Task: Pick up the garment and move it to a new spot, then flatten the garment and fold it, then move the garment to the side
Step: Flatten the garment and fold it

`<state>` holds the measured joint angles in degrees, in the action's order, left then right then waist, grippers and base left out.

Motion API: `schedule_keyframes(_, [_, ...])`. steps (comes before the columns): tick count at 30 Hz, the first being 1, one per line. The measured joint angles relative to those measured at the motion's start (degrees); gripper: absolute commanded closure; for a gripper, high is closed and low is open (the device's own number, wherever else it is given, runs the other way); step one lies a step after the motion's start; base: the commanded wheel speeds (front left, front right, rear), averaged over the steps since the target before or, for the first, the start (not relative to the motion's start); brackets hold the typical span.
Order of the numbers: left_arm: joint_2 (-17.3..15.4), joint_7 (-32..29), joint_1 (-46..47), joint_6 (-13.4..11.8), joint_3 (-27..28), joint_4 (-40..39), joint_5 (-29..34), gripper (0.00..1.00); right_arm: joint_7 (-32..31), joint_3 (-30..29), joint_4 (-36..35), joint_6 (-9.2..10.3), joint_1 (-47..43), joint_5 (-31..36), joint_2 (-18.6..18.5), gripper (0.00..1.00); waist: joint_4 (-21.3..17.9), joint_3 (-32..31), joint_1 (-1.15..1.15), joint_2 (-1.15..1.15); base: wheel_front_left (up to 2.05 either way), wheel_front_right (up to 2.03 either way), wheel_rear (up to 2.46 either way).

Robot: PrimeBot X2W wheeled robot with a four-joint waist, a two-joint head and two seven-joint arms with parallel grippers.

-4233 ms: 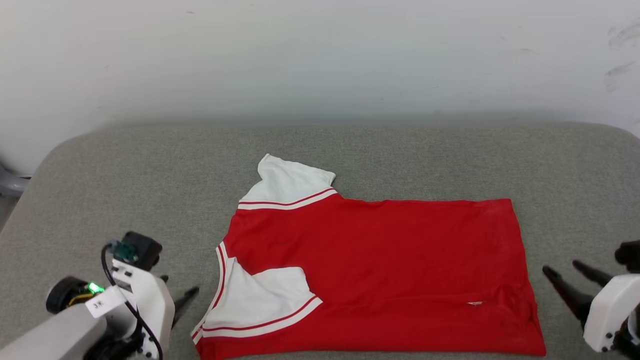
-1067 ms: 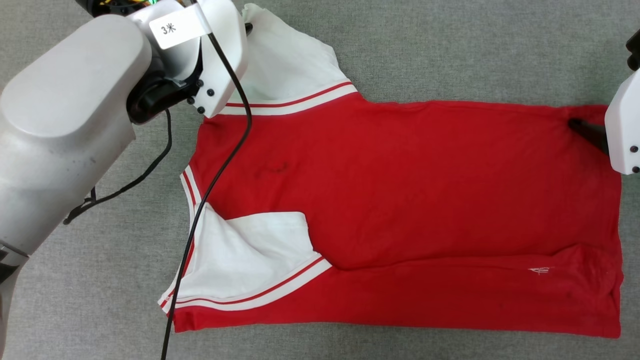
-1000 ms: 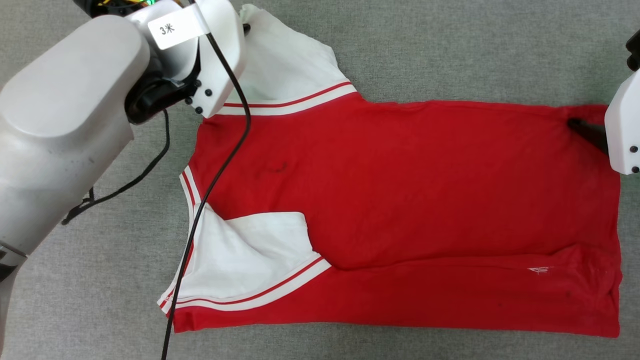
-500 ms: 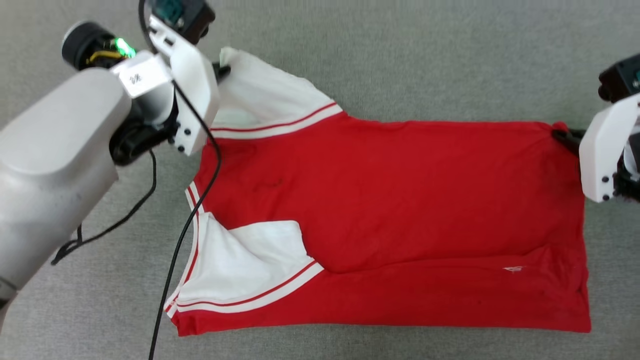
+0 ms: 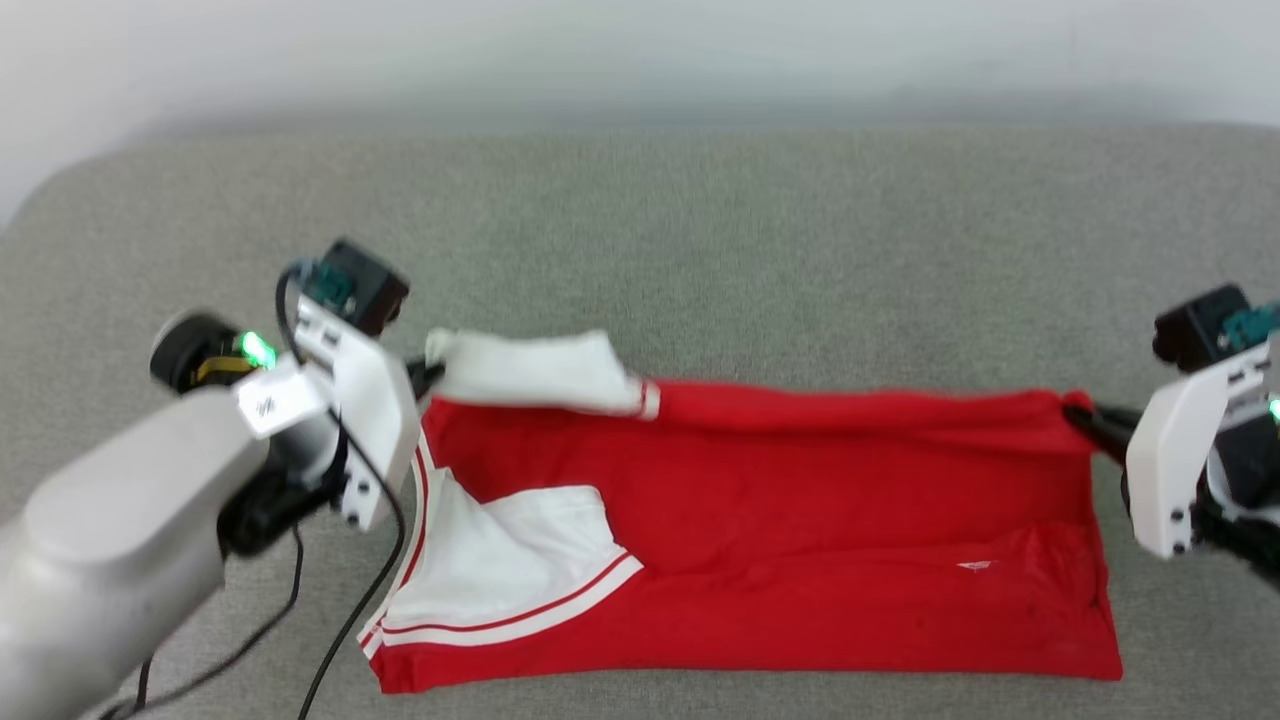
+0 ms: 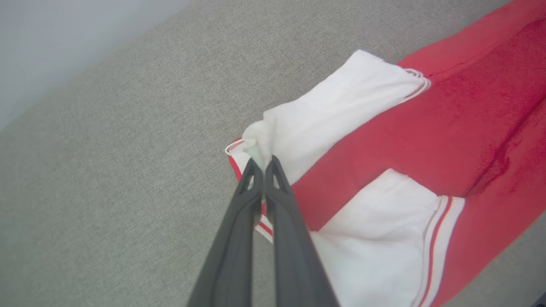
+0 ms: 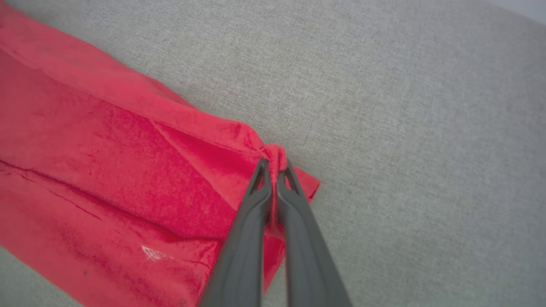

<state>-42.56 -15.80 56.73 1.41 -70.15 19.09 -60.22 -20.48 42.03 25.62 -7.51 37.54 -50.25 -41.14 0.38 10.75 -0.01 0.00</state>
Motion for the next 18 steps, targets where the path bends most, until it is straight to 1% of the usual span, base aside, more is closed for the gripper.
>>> schedule_keyframes(7, [-4.2, 1.8, -9.4, -4.3, -0.9, -6.7, -1.7, 1.00, 2.6, 0.0, -2.1, 0.00, -7.4, -1.5, -1.5, 1.00, 0.3, -4.6, 0.00, 0.00, 0.00, 0.00, 0.00])
schedule_keyframes(12, [-5.7, 3.0, -16.5, -6.9, -1.5, -10.3, -3.8, 1.00, 4.4, -1.3, -4.1, 0.00, -13.4, -2.2, -2.4, 1.00, 1.2, -6.6, 0.00, 0.00, 0.00, 0.00, 0.00])
schedule_keyframes(18, [-6.0, 4.0, -20.2, -8.0, -1.8, -10.4, -5.1, 1.00, 4.2, -2.6, -5.6, 0.00, -16.9, -2.1, -2.7, 1.00, 1.2, -6.3, 0.00, 0.00, 0.00, 0.00, 0.00])
